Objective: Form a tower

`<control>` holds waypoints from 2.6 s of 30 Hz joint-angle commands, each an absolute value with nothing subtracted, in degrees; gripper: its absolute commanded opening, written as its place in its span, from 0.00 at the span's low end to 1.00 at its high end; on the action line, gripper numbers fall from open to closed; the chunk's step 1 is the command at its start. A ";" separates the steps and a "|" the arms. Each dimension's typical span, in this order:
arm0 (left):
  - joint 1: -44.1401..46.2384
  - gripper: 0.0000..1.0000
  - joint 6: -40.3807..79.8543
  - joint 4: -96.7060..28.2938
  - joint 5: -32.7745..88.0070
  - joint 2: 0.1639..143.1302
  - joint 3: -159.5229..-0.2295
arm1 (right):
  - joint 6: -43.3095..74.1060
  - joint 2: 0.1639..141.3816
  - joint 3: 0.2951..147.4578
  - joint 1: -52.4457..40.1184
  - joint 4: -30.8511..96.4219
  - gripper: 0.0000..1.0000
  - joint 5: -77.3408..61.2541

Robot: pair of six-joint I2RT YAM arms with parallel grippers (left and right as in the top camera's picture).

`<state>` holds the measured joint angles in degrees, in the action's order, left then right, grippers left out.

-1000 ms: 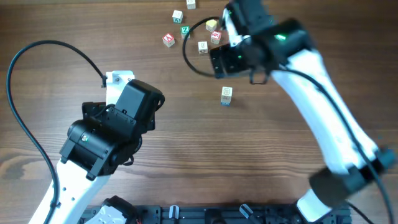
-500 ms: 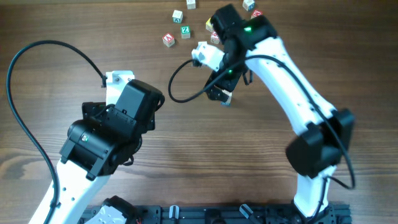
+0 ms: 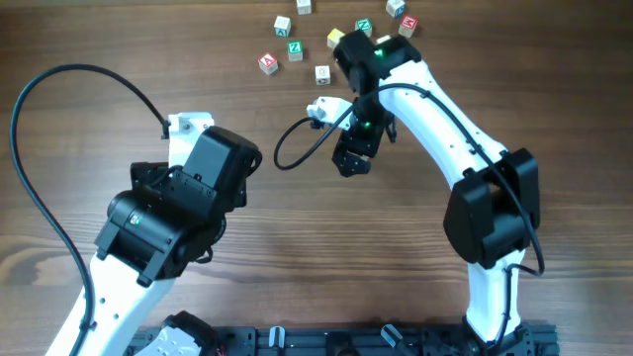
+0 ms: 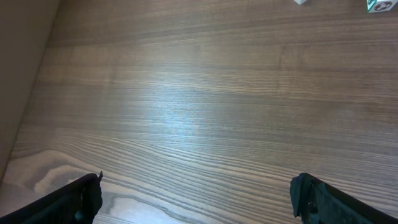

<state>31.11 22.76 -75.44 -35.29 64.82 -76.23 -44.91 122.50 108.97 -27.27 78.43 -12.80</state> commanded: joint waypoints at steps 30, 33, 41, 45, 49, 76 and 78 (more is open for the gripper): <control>31.00 1.00 22.31 -75.29 -35.42 64.29 -76.18 | -46.50 126.80 97.36 -26.17 60.84 1.00 -9.04; 31.00 1.00 22.31 -75.29 -35.42 64.29 -76.18 | -46.41 127.11 97.36 -26.17 60.10 1.00 -9.04; 31.00 1.00 22.31 -75.29 -35.42 64.29 -76.18 | -46.35 127.09 97.38 -26.26 60.99 0.95 -6.52; 31.00 1.00 22.31 -75.29 -35.42 64.29 -76.18 | -44.95 127.07 99.72 -27.22 61.80 0.99 -5.52; 31.00 1.00 22.31 -75.29 -35.42 64.29 -76.18 | -44.95 127.07 101.47 -27.94 64.10 0.97 -3.81; 31.00 1.00 22.31 -75.29 -35.40 64.29 -76.18 | -45.01 127.20 100.20 -27.94 63.66 0.64 -3.44; 31.00 1.00 22.31 -75.29 -35.42 64.29 -76.18 | -45.08 127.20 99.29 -27.94 63.16 0.64 -3.42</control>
<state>31.11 22.76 -75.44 -35.29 64.82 -76.23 -44.88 126.23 100.27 -27.83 63.79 -3.79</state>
